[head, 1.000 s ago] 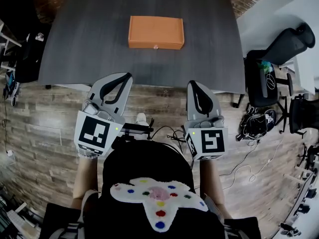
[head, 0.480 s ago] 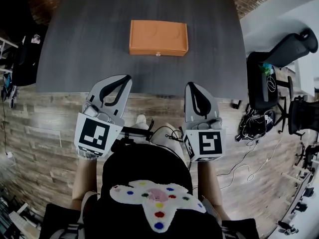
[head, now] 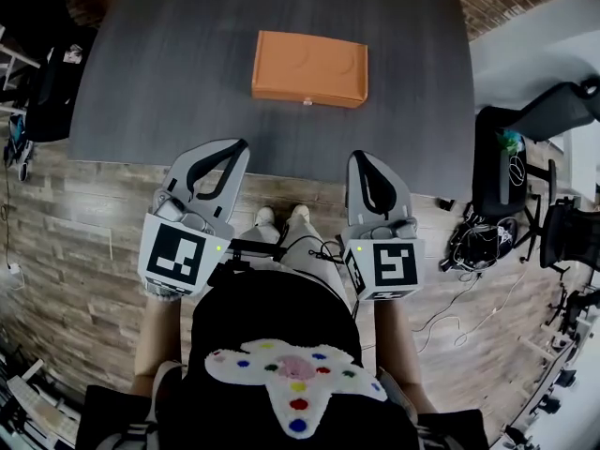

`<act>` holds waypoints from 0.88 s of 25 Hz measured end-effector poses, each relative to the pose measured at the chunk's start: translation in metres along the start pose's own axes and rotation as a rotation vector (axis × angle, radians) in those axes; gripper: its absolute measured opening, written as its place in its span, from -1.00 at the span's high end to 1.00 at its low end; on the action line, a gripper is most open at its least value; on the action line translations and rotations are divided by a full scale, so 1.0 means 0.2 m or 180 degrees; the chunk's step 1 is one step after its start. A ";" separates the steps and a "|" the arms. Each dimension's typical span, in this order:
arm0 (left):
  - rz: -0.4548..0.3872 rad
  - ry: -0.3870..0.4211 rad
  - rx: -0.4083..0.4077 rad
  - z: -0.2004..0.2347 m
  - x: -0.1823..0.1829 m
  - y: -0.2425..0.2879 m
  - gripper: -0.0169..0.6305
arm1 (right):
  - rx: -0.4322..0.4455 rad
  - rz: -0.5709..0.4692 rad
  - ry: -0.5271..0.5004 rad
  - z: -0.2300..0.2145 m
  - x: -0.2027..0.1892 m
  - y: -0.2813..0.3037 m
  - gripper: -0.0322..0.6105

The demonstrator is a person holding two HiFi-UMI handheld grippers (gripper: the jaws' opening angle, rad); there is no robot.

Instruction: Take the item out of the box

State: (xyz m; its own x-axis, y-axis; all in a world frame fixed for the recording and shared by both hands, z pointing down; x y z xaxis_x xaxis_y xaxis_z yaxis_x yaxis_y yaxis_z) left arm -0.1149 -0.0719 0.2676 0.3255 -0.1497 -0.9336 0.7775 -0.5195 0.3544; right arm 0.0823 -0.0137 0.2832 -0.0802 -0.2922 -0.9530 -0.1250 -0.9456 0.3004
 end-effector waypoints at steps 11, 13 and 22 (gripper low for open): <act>0.0037 -0.0171 0.0299 0.02 -0.01 0.02 0.93 | 0.0394 0.0248 -0.0063 -0.01 -0.11 0.17 0.47; 0.0051 -0.0199 0.0371 0.02 -0.02 0.02 0.94 | 0.0453 0.0282 -0.0062 -0.02 -0.14 0.20 0.47; 0.0145 -0.0379 0.0677 0.02 -0.07 -0.01 0.94 | 0.0685 0.0450 -0.0130 -0.01 -0.27 0.39 0.47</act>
State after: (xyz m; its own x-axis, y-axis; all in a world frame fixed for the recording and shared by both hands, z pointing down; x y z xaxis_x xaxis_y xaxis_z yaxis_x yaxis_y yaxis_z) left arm -0.1227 -0.0729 0.2799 0.2820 -0.2687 -0.9210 0.6286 -0.6735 0.3890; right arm 0.0791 -0.0726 0.3571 -0.1512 -0.4090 -0.8999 -0.3168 -0.8423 0.4360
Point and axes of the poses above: the fingertips, and each gripper's own axes: y forward along the fingers, z to its left, x out of its top, the point moved 6 cm from there along -y, backward along the fingers, and after that the axes turned 3 degrees about -x, right-handed, at the moved point
